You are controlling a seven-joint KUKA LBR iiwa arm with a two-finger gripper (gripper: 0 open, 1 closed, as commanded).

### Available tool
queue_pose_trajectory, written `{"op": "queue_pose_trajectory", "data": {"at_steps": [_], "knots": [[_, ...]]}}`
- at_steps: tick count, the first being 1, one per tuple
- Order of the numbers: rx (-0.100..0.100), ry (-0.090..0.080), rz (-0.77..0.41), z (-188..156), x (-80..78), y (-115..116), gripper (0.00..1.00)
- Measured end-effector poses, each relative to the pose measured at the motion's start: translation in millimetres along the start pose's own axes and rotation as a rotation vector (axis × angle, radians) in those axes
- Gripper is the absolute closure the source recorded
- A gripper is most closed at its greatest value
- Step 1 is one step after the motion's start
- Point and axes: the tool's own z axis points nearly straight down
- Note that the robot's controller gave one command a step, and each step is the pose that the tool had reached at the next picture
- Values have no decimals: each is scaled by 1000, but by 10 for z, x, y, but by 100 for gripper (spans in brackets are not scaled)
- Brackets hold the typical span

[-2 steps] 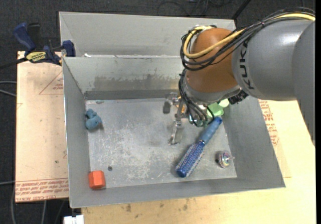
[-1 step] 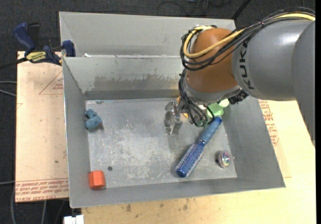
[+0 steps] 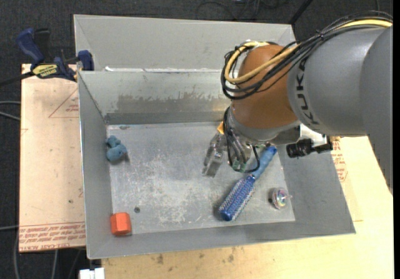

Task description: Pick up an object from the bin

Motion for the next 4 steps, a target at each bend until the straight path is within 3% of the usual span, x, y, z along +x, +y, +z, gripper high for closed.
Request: {"op": "queue_pose_trajectory", "data": {"at_steps": [1, 2, 4], "knots": [[0, 0, 1, 3, -6, -6, 0], [2, 1, -277, 92, 151, -142, 0], [0, -3, -327, 220, -74, -127, 0]]}}
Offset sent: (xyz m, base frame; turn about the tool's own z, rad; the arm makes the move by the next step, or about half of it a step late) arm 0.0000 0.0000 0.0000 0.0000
